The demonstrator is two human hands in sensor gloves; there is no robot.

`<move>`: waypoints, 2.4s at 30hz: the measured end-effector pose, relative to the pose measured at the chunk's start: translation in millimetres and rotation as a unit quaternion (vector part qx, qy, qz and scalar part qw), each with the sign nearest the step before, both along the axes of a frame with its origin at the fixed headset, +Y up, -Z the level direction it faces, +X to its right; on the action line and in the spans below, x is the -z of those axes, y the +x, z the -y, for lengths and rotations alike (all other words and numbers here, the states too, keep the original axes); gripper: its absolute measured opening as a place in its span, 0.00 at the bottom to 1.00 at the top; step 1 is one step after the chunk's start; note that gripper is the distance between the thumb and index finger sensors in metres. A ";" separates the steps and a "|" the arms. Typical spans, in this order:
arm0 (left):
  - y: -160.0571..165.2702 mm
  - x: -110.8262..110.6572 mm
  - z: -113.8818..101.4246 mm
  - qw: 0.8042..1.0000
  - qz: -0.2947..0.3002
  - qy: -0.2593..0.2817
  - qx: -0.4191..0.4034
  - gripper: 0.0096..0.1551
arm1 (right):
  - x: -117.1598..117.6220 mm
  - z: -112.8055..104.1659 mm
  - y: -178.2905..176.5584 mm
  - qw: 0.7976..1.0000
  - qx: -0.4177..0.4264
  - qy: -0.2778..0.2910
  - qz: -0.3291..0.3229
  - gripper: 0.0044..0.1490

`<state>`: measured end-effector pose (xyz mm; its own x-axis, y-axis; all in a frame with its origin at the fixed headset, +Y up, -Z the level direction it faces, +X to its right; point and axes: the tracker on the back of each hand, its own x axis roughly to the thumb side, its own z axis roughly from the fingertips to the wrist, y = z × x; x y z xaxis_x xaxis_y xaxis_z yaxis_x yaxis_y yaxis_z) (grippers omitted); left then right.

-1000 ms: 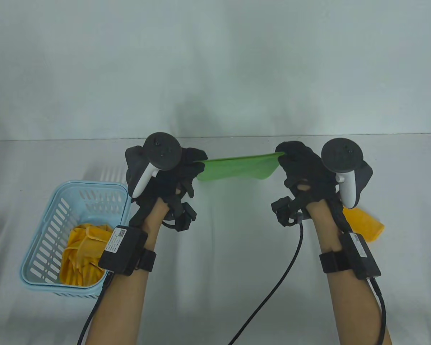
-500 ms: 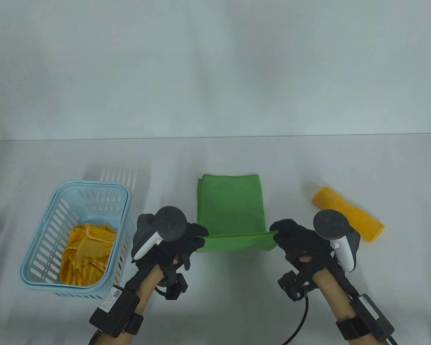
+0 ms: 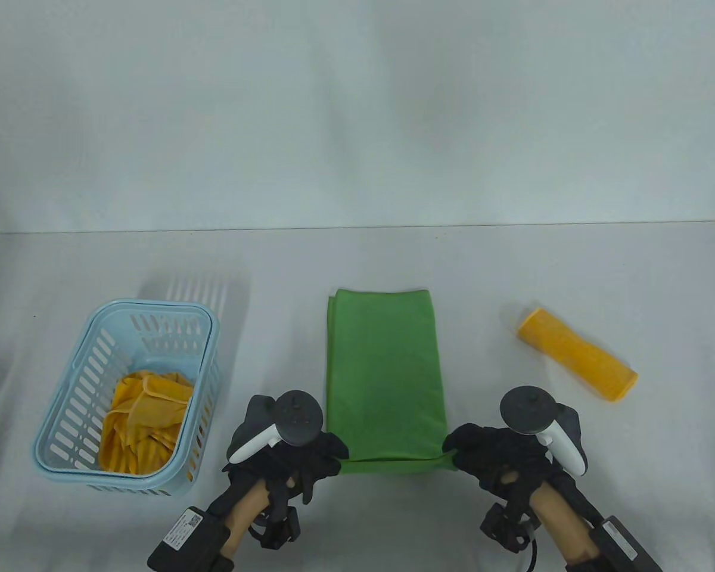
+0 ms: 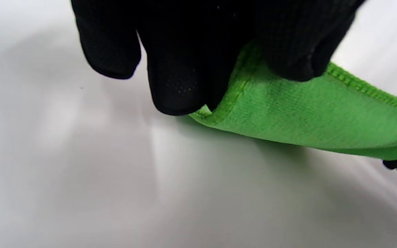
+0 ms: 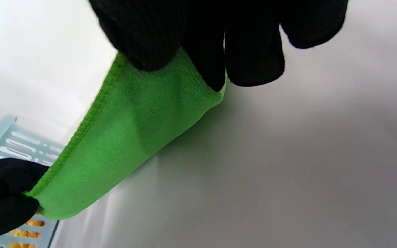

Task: Roll square towel into towel roll

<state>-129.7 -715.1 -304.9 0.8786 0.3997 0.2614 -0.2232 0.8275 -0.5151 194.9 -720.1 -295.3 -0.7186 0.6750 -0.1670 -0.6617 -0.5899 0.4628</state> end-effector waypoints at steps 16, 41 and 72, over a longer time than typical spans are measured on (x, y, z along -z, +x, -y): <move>6.9 11.0 32.8 0.998 -0.018 -0.034 0.056 0.24 | 6.6 38.0 0.6 0.996 -0.046 -0.061 0.044 0.25; 6.6 17.4 39.6 0.974 -0.132 0.101 0.151 0.28 | 13.0 40.4 -1.8 0.981 -0.143 0.017 0.129 0.32; 47.6 -12.4 30.0 0.962 0.080 0.169 0.201 0.41 | -11.1 32.3 -59.4 0.945 -0.267 0.162 -0.097 0.44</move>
<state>-82.1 -745.0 -292.5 0.8824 -0.0951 0.4609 0.2094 0.9564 -0.2036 135.5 -752.4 -284.2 -0.9672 0.2006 0.1558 -0.1509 -0.9472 0.2828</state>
